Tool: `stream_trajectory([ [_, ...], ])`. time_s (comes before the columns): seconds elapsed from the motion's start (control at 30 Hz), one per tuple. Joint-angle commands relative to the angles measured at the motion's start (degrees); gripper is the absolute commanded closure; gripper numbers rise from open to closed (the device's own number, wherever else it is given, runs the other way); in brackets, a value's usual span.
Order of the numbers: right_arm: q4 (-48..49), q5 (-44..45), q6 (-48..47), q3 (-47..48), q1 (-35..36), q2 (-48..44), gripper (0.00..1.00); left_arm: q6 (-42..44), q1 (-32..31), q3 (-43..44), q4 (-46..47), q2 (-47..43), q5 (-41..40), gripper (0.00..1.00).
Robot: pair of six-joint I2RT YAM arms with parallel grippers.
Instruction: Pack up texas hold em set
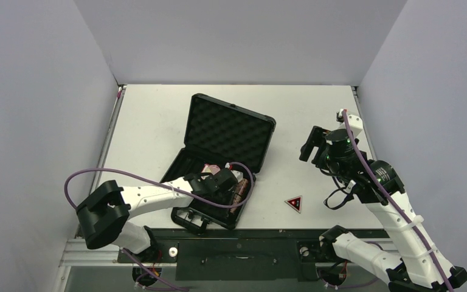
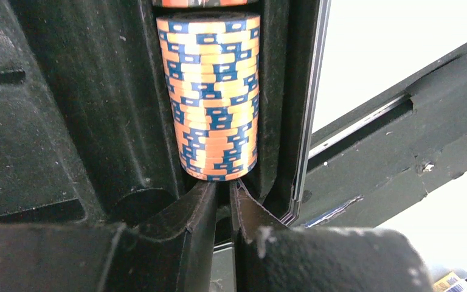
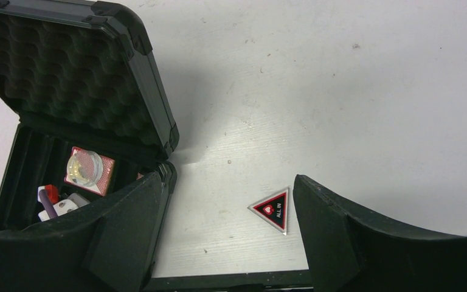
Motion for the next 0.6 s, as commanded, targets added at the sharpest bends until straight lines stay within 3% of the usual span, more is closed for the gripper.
stream_trajectory([
  [0.0, 0.28, 0.06, -0.36, 0.67, -0.59, 0.5, 0.25, 0.02, 0.02, 3.84, 2.74, 0.69, -1.89, 0.89],
  [0.57, -1.56, 0.77, -0.46, 2.59, -0.86, 1.34, 0.25, 1.43, 0.02, 4.45, 3.43, -0.53, -4.32, 0.87],
])
